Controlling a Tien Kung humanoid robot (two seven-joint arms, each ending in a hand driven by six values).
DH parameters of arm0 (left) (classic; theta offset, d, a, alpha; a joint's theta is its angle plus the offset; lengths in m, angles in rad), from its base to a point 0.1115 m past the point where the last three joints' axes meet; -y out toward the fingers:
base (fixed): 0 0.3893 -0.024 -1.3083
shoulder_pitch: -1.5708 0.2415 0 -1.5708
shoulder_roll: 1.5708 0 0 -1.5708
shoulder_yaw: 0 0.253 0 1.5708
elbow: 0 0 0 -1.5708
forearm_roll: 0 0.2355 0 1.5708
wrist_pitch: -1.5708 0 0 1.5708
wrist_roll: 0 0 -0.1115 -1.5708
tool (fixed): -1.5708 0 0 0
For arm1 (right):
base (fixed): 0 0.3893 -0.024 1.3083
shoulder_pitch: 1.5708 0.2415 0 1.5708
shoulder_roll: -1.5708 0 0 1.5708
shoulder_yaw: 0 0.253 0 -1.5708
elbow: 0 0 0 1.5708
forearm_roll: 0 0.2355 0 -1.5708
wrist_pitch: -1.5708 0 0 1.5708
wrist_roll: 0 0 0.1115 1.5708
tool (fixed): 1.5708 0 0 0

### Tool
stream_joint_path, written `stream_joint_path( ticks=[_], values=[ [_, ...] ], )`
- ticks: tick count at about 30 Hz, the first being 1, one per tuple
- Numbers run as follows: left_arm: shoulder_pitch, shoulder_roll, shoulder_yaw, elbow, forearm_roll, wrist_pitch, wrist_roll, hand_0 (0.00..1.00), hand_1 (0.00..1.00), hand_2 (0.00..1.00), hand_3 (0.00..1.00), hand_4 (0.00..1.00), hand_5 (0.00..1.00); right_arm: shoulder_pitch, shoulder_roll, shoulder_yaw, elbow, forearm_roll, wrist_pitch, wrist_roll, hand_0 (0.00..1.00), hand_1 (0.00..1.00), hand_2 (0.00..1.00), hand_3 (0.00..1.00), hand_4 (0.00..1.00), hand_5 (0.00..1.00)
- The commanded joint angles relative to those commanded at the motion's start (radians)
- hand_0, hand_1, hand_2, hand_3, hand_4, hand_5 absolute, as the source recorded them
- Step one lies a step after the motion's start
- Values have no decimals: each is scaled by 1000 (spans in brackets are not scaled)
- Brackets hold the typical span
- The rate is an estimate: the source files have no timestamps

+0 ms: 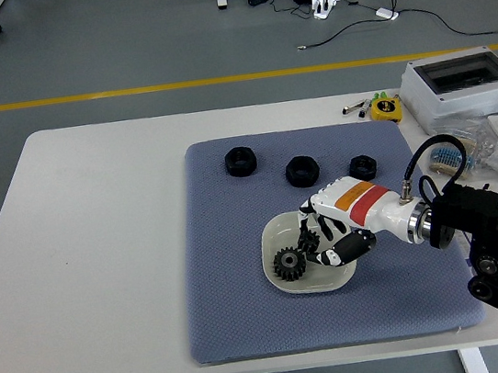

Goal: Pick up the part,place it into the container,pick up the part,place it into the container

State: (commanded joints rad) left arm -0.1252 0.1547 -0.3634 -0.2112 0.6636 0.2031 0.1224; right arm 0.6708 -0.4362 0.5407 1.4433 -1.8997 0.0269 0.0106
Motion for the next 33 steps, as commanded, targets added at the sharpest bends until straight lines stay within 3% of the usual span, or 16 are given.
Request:
stream_joint_path(
  ticks=[7,8,15,31,33],
  values=[
    [3,4,-8,1,13,1,3,707,637,665,582,678,635,55,48,-52,-59,-16,45,-33,116,219,336,451,806,235],
    [4,5,-13,2,19,1,4,707,634,664,582,678,635,62,57,-58,-68,-14,47,-35,119,230,354,465,770,287],
    [2,4,-28,1,50,-2,13,709,635,664,581,679,636,97,105,-90,-133,-4,60,-36,120,257,384,481,764,319],
    [3,5,-37,1,65,-4,15,708,635,663,581,679,635,108,130,-87,-156,-1,78,-24,121,324,461,504,794,380],
    [2,5,-37,1,64,-3,15,708,631,662,581,678,634,111,134,-85,-162,0,80,-21,124,351,486,516,839,391]
  ],
)
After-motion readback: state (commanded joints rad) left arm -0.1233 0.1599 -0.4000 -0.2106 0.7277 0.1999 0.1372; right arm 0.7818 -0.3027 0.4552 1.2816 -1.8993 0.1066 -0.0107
